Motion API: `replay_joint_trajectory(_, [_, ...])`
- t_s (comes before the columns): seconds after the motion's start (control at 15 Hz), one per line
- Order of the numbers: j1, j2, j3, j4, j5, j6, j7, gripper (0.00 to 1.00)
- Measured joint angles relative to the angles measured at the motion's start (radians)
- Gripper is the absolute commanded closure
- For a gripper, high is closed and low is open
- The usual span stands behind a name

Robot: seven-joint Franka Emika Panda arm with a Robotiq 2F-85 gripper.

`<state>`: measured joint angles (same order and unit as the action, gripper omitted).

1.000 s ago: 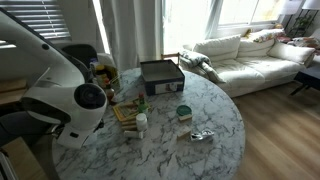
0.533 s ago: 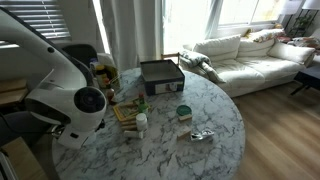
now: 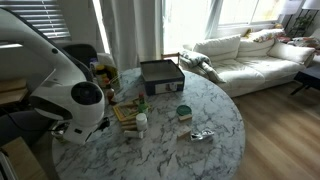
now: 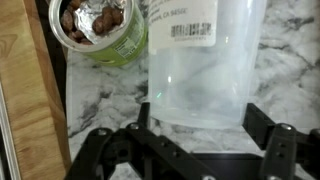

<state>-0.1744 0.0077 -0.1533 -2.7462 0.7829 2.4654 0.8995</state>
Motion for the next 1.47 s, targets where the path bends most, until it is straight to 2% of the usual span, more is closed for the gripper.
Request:
replay_joint_trajectory(0.33, [0.024,0.000,0.016,0.005,-0.003,0.052,0.000,0.34])
replay_joint_trajectory(0.53, [0.036,-0.003,0.026,0.014,-0.046,0.086,0.015,0.34])
replay_joint_trajectory(1.0, [0.053,-0.079,0.051,0.066,-0.415,0.101,0.219,0.34])
replay_joint_trajectory(1.47, [0.040,-0.183,0.082,0.118,-0.709,0.007,0.347,0.34])
